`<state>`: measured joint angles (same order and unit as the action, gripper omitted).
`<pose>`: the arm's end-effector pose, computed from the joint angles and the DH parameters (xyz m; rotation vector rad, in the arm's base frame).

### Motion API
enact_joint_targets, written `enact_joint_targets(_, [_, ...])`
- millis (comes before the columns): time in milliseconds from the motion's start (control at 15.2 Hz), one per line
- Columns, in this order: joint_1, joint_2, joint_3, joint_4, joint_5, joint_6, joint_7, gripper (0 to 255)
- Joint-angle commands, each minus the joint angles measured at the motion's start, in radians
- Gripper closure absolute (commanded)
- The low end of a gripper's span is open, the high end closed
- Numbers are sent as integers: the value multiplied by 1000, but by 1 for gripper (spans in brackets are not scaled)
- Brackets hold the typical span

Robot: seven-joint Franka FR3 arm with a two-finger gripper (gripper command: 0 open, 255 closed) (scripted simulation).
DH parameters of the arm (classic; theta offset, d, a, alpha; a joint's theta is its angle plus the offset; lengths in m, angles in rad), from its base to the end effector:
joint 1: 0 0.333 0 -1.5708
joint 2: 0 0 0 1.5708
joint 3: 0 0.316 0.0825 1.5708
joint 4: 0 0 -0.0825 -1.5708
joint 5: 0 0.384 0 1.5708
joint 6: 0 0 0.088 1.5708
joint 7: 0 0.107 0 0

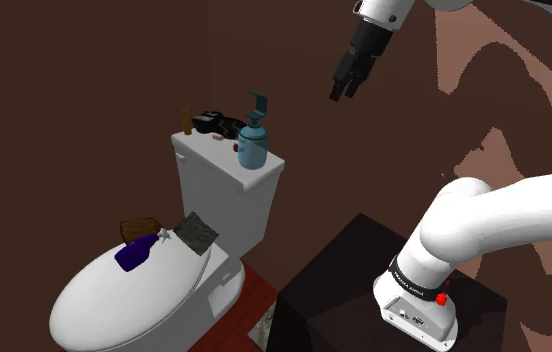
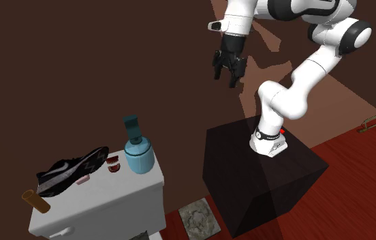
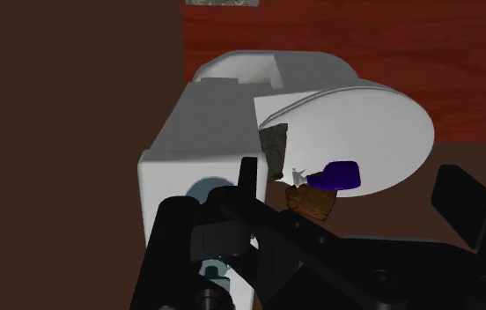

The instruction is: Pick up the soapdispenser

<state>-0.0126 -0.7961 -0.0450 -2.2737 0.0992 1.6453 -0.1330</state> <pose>0.3110 -0.0137 0.6406 -3.0108 -0.1312 -0.2693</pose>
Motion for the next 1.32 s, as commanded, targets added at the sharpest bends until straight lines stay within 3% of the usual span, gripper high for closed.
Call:
enact_joint_targets(0, [0, 0, 0, 0, 0, 0, 0, 0])
enact_joint_targets(660, [5, 369, -30, 184, 1, 182, -43, 0])
enact_joint_targets(1254, [5, 717, -56, 465, 24, 246, -80, 0])
